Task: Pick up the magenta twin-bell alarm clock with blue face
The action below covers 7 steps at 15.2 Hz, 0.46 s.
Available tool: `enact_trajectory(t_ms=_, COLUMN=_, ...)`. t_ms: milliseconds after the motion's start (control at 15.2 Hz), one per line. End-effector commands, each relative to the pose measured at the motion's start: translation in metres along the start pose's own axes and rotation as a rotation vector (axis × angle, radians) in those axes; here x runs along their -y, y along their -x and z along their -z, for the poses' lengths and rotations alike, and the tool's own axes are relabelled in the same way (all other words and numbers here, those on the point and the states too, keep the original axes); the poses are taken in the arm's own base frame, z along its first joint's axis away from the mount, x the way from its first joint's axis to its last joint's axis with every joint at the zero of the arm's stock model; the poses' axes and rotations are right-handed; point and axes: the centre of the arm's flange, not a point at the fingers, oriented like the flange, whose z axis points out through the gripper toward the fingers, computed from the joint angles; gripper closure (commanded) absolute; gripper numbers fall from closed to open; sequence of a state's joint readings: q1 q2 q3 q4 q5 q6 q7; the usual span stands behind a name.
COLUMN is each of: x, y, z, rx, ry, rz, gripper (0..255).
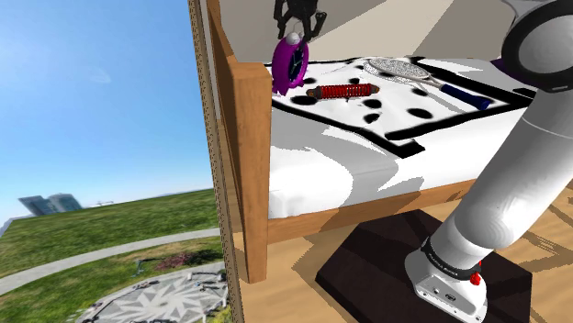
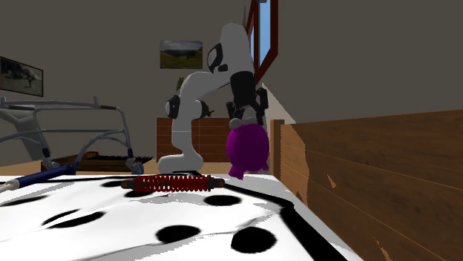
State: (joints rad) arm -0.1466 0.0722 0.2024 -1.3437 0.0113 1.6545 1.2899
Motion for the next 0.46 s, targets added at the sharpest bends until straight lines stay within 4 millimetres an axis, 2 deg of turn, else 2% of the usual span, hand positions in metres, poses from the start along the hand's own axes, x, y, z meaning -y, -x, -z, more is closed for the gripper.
enact_trajectory(t_ms=0, x=0.002, y=0.0, z=0.011, rx=0.0, ry=-0.001, rz=0.0, gripper=255)
enact_trajectory(t_ms=264, x=0.007, y=-0.001, z=0.031, rx=0.0, ry=-0.001, rz=0.0, gripper=255)
enact_trajectory(t_ms=396, x=0.007, y=-0.001, z=0.032, rx=0.0, ry=-0.001, rz=0.0, gripper=255)
